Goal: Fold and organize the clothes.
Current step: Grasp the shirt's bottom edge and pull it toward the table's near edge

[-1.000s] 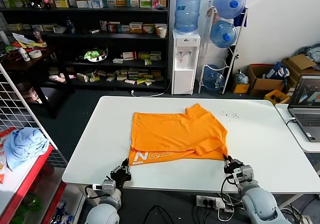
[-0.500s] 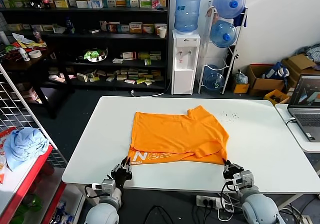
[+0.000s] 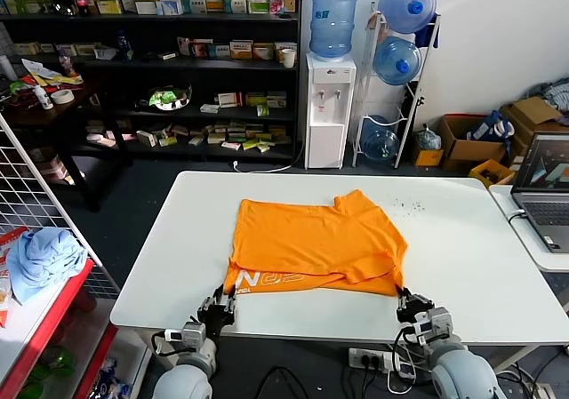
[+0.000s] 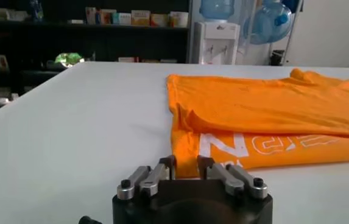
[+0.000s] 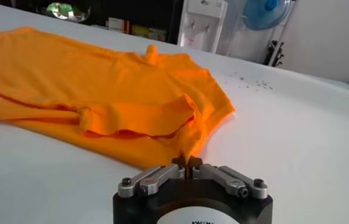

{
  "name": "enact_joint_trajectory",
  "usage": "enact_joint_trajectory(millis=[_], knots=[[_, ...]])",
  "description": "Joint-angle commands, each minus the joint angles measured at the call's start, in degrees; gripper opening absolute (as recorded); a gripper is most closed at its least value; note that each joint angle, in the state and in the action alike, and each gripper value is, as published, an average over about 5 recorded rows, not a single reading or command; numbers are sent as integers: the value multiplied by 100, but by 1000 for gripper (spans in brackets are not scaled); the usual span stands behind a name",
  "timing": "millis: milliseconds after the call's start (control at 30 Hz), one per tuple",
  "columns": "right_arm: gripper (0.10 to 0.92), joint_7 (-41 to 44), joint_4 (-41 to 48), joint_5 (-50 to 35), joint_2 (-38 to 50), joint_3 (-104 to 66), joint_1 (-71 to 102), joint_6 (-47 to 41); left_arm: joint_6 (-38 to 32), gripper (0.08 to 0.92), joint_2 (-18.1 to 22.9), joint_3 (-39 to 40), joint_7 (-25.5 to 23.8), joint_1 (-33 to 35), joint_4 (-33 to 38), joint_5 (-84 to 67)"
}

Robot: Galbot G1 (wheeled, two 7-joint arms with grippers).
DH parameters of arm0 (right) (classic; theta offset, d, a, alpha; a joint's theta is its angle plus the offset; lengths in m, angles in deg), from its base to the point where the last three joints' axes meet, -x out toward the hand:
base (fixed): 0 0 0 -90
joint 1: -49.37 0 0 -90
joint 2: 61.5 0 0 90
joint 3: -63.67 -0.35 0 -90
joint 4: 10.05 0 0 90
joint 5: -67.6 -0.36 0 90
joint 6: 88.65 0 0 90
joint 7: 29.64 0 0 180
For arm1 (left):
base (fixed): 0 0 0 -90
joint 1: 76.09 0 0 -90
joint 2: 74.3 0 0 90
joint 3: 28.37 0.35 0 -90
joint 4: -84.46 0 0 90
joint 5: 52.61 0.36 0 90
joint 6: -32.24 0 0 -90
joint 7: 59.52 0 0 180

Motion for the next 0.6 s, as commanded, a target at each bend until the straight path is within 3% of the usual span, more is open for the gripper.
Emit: enact_joint_trajectory(millis=[33,267,600], knots=[[137,-5,-270,7,79,-31,246,-8,4,266,-81,5,13,86,117,7],[137,15,-541,52,209,-103,649,-55,28,103,-311,2,63,410,650,-10],[162,10,-931,139,226,-254,1254,-163,33,99,-356,-2,38,893,1060,80]])
